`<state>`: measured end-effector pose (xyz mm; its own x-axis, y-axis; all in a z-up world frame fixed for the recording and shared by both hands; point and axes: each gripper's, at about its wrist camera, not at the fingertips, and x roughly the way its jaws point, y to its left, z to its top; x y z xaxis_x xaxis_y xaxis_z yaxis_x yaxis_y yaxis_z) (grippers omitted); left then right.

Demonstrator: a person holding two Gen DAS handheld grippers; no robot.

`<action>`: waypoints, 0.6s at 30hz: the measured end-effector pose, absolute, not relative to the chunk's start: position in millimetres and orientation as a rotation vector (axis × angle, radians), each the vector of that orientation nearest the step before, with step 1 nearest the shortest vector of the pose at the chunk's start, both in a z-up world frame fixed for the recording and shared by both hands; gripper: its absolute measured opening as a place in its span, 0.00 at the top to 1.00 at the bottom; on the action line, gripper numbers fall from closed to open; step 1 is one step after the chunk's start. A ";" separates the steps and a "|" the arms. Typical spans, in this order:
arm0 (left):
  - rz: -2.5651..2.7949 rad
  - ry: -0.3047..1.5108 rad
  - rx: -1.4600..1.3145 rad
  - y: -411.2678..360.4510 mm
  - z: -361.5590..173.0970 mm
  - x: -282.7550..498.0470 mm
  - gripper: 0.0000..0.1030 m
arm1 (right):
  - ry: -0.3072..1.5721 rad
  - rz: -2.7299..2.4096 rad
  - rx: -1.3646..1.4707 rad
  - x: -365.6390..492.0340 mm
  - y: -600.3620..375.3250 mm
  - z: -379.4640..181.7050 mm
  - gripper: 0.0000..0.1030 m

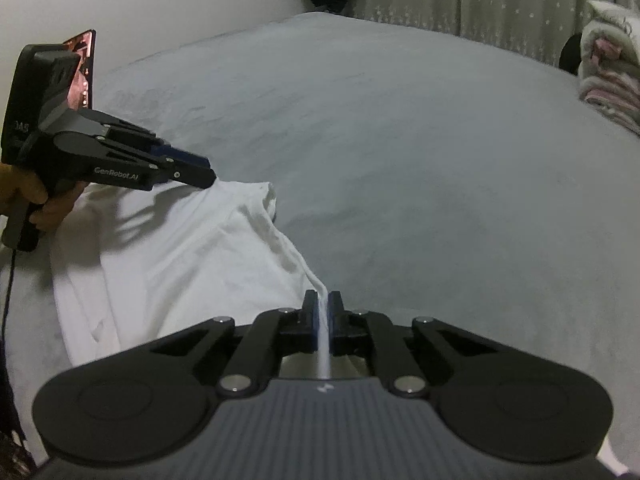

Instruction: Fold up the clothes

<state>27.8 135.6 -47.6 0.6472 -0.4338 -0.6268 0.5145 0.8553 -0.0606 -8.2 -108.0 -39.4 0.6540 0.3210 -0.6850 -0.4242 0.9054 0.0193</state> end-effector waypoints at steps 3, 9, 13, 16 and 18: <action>-0.532 0.668 0.118 139.0 -49.9 26.0 0.92 | 0.749 0.386 -0.153 -11.4 -113.5 -37.7 0.97; -0.524 0.674 0.114 134.0 -50.5 29.6 0.89 | 0.772 0.398 -0.147 -8.5 -117.7 -44.2 0.95; -0.504 0.675 0.131 128.4 -47.1 28.8 0.86 | 0.757 0.381 -0.126 -13.5 -119.1 -39.2 0.79; -0.499 0.674 0.134 124.5 -43.3 25.4 0.80 | 0.734 0.365 -0.138 -21.5 -116.8 -33.1 0.74; -0.508 0.676 0.117 124.6 -39.8 22.2 0.76 | 0.716 0.378 -0.121 -28.0 -118.3 -26.6 0.74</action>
